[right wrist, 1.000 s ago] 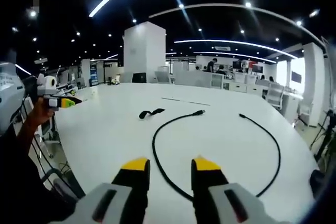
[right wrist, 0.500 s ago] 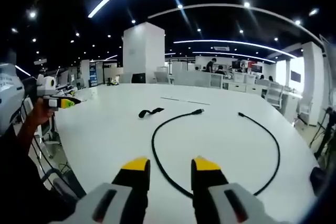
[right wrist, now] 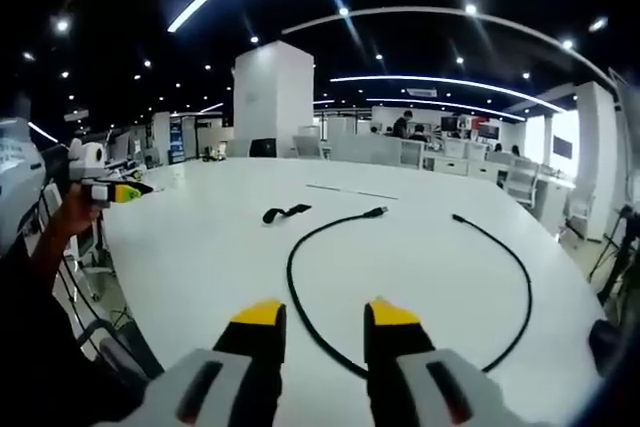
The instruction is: Find the charging cable on the desk, coil it up and secure with Velcro.
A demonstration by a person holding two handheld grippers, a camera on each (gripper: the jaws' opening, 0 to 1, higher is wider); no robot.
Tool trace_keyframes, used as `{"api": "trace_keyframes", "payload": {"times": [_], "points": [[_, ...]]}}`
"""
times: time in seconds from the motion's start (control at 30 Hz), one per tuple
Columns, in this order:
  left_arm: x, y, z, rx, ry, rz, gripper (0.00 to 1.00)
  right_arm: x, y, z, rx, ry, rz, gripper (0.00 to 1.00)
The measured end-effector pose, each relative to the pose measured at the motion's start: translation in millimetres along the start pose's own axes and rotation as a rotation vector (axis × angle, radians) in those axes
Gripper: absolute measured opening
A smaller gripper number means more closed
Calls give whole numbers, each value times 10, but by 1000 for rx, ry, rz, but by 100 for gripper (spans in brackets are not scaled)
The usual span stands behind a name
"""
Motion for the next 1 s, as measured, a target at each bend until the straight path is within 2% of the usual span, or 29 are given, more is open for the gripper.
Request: {"api": "trace_keyframes", "payload": {"times": [0.43,0.77,1.0], "points": [[-3,-13,-11,23,-30,-15,41,4,4,12,5,-3,3,31],[2,3,2,21,-23,-8,41,7,6,19,4,-3,5,31],[5,-71,36,-8,-1,0,41,-7,-15,35,6,-10,2,31]]}}
Point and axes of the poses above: the point that each gripper's makers call its tool centre point, and the gripper's own axes: y roughly backward along the fingers, z roughly to its right, x roughly out of its top, the point moved 6 cm from there along y, roughly backward along the fingers, and after that the axes turned 13 degrees about -y, right-handed, at the moved point
